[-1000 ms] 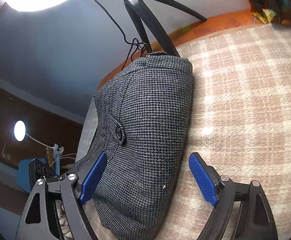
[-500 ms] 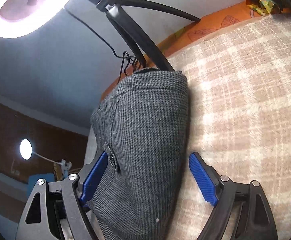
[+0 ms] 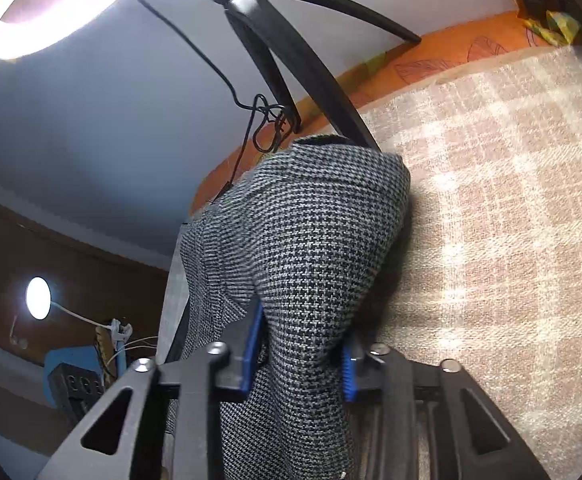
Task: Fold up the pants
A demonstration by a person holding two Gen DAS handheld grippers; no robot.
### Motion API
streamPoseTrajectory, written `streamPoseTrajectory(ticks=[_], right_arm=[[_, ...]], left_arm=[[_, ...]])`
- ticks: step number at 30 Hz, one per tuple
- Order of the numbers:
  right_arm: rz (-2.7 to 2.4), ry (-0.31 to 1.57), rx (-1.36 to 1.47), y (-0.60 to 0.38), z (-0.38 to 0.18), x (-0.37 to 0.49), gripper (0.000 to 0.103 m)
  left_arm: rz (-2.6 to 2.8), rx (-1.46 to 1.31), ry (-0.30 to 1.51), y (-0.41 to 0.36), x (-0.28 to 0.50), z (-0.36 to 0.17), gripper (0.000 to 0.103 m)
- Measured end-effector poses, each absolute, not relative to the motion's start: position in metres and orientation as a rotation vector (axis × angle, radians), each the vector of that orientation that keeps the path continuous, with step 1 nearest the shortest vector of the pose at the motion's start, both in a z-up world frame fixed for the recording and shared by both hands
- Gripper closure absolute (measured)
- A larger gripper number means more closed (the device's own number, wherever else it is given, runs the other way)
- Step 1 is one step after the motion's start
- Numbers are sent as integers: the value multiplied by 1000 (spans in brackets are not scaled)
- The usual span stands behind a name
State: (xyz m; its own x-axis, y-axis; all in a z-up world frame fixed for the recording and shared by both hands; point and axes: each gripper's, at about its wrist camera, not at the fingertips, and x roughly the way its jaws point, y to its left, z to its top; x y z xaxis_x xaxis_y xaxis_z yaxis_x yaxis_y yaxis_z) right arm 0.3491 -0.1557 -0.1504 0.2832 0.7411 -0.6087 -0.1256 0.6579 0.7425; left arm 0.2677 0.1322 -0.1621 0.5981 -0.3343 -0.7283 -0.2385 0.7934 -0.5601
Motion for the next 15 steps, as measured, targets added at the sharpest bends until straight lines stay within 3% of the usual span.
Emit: streamPoseTrajectory(ticks=[6,15], right_arm=[[621,1082,489,-136,-116,337,86],[616,998,336,-105,-73,324,88]], left_arm=[[-92,-630,924,127,260,-149,81],[-149,-617,902,111,253,-132,83]])
